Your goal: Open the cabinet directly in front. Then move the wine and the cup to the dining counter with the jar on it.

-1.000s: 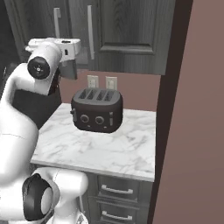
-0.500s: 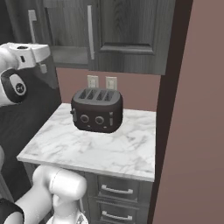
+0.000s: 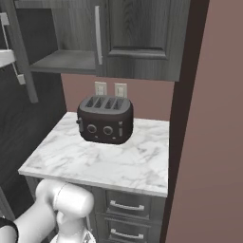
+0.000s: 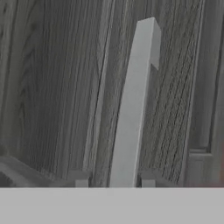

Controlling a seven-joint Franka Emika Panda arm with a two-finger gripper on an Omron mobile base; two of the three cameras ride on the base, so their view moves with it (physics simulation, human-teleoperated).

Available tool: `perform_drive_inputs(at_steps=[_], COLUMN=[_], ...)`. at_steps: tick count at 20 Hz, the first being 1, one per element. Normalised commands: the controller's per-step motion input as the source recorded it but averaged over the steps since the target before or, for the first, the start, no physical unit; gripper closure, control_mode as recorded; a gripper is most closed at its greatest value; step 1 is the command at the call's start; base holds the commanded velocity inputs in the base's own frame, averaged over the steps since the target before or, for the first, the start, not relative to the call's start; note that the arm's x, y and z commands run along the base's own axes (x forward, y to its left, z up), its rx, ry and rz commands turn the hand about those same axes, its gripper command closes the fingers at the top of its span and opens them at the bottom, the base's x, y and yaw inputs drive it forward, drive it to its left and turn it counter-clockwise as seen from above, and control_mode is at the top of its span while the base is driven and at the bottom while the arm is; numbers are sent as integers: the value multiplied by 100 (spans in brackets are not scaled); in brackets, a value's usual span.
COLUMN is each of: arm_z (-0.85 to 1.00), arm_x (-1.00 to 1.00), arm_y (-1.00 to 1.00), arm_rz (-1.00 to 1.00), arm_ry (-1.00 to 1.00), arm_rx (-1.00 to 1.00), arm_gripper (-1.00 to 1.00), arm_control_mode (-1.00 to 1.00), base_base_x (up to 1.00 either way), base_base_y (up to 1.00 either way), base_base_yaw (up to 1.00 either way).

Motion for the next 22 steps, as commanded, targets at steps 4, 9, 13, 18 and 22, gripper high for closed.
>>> perform_drive_inputs(at_steps=[4,9,13,18,22], arm_z=[-51,-40,0,3,0], arm_x=[-89,-35,50,17,5], arm_y=[-35,-91,-100,-74,-41], arm_rz=[2,8,25,44,50], arm_ry=[0,0,1,10,1], arm_rx=[0,15,29,20,13], arm_gripper=[-100,-100,-100,-100,-100], arm_control_mode=[-100,-100,-100,-100,-100], base_base_x=[0,0,0,0,0], base_base_y=[0,0,0,0,0], base_base_yaw=[0,0,0,0,0])
